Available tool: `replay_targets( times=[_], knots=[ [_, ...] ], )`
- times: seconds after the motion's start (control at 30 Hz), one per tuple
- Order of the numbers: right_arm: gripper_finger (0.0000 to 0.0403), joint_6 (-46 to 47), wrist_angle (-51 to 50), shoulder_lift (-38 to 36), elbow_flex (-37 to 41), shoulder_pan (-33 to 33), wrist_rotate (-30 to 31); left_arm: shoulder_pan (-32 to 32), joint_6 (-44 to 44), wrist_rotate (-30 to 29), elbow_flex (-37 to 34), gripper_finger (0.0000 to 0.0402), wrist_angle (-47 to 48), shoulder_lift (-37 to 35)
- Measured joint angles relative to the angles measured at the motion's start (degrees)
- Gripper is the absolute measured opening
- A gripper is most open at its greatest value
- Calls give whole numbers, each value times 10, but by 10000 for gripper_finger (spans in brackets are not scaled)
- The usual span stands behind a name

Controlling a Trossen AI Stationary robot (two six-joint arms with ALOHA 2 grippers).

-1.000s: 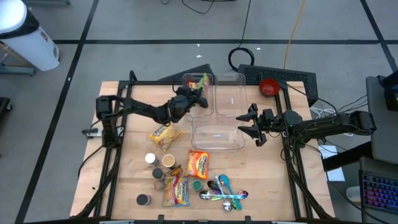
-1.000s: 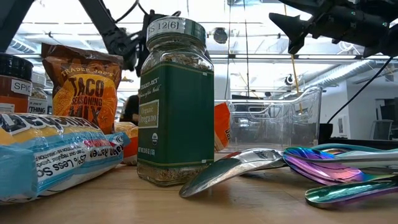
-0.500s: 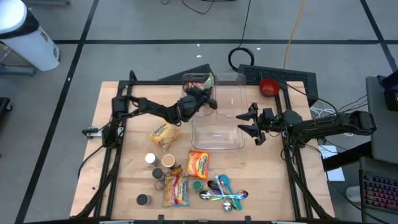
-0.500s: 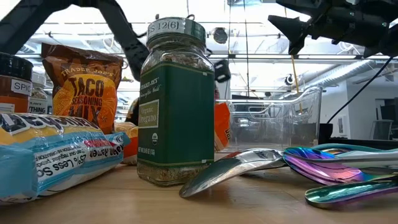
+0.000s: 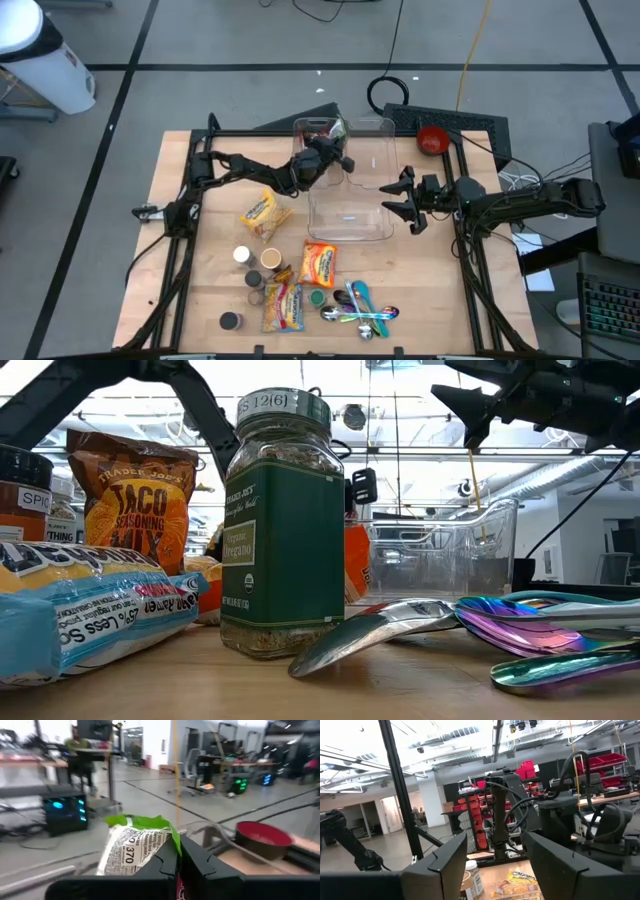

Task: Pick & Place Food Item
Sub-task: Put the green noodle pack into the left transparent bin

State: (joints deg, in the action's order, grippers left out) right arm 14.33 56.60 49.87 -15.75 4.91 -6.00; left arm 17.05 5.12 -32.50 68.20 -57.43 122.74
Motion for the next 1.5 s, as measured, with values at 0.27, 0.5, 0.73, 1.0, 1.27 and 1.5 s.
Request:
replay_targets(
  times=[0.27,0.5,0.73,1.0,1.27,1.5],
  knots=[
    [196,0,-3,0,0,0,0,29,-24,95,-38,4,-105,0],
    [196,0,-2,0,0,0,0,42,-20,142,-53,8,-142,-1],
    [196,0,-2,0,0,0,0,43,-20,145,-53,7,-114,-1],
    [196,0,-2,0,0,0,0,41,19,145,-54,9,-64,-1],
    [196,0,-1,0,0,0,1,30,50,145,-54,18,-56,-1],
    [196,0,-1,0,0,0,2,32,121,150,-54,25,-54,-1]
  ],
)
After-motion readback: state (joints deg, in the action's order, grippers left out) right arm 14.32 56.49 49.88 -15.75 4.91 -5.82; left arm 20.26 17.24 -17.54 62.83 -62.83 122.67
